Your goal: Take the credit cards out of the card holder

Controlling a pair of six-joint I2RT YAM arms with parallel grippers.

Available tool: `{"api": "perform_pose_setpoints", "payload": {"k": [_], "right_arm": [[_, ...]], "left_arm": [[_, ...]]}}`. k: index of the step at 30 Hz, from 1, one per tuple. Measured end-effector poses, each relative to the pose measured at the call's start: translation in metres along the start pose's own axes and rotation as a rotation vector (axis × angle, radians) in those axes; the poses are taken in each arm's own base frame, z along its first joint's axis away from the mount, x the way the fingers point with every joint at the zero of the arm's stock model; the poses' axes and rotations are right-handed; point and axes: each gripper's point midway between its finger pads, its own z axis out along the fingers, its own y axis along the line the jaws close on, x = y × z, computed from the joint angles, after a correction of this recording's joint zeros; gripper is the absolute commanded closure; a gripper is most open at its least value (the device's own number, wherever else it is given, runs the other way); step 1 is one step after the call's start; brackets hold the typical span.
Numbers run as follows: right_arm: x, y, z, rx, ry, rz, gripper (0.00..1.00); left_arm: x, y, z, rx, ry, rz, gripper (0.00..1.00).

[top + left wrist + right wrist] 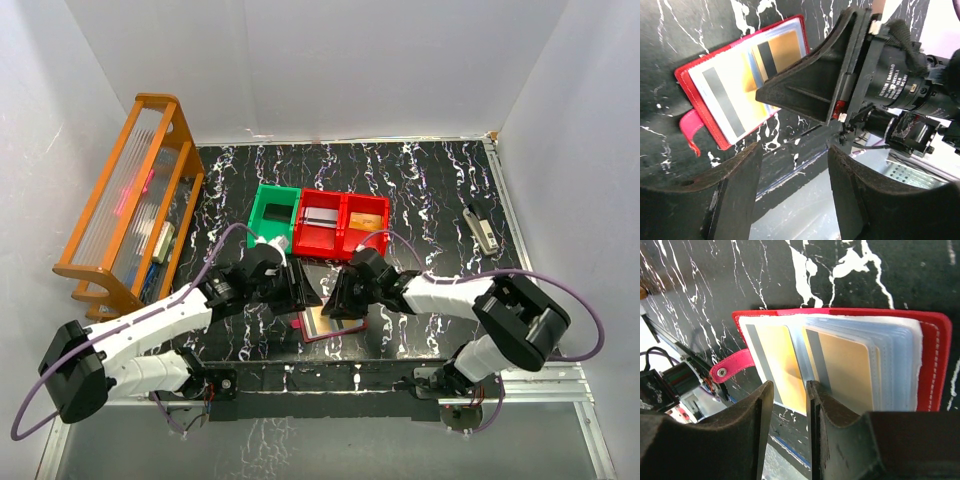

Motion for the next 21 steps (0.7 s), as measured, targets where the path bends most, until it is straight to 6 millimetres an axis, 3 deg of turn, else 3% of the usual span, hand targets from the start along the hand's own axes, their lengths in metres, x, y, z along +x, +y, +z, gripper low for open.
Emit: {"api": "perform_pose_setpoints", "payload": {"k": [7,16,21], "right_arm": [[0.003,-0.008,-0.004,-0.03,-0.057,0.07,0.71],[0.015,-0.023,-0.015,-0.062,-0.09,0.15,0.73],[0.017,-0.025,-0.017,-0.073,-0.094,0.165,0.74]], "left_arm": [[0.026,0.008,0.023,0.044,0.105,-0.05,0.49],[0.039,0.037,0.051,-0.091,0.173,-0.06,0.57],[0.041,0.035,0.059,-0.109,0.188,-0.033,0.67]]}}
